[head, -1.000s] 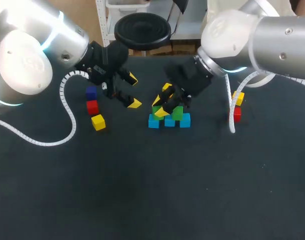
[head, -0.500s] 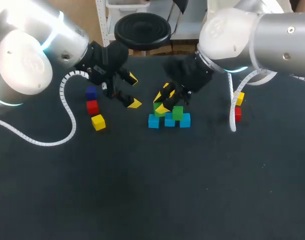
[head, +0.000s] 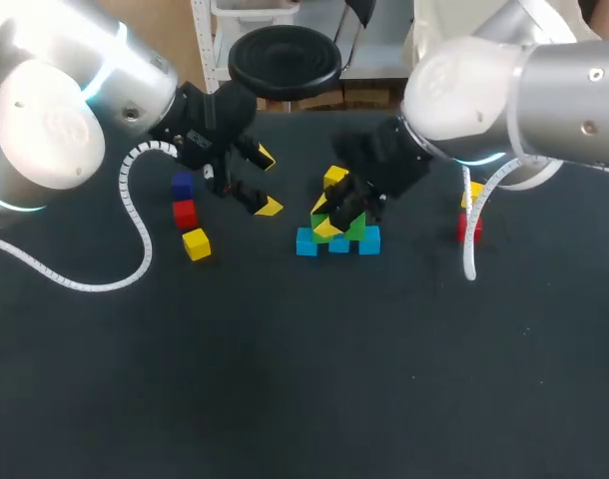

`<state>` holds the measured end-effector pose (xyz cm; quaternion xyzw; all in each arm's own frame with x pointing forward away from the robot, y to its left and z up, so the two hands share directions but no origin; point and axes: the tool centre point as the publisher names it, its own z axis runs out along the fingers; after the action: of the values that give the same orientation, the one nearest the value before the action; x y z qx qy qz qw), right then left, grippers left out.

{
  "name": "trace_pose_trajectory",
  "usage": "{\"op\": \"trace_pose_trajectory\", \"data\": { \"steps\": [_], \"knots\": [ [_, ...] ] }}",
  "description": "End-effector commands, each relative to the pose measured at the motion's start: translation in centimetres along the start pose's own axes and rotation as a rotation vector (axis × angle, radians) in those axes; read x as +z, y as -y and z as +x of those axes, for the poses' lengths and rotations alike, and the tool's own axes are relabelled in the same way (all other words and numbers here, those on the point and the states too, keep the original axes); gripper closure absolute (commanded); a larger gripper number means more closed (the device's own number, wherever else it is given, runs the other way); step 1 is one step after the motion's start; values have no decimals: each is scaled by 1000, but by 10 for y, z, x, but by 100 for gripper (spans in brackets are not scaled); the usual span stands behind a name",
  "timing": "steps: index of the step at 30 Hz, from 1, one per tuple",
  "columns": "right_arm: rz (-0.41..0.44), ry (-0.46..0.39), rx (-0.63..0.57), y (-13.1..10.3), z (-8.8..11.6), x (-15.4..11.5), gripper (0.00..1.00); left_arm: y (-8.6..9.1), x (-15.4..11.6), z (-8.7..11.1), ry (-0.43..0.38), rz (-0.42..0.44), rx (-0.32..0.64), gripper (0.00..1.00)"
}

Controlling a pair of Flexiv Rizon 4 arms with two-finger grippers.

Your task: Place the blue cubes, place green cubes on the blue cubes, place the yellow cubes on the green cubes, then place the red cubes on the yellow cubes, and place purple cube on the red cubes.

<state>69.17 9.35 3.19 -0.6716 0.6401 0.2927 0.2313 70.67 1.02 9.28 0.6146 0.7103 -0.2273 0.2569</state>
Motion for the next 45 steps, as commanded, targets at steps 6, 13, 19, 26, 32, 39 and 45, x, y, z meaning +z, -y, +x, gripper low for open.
{"op": "trace_pose_trajectory", "data": {
  "steps": [6,13,19,26,32,39,45],
  "knots": [
    [-4,1,1,4,1,1,100,0,0,2,6,-1,4,0],
    [-5,0,2,7,1,2,100,0,0,2,6,-1,4,0],
    [-3,-3,7,7,2,3,100,0,0,2,6,-1,4,0],
    [2,1,17,8,3,5,100,0,0,2,6,-1,4,0],
    [10,2,18,8,4,3,100,0,0,2,6,-1,4,0],
    [12,3,17,9,4,3,100,0,0,2,6,-1,4,0],
    [14,6,18,11,4,3,100,0,0,2,6,-1,4,0]
  ]
}}
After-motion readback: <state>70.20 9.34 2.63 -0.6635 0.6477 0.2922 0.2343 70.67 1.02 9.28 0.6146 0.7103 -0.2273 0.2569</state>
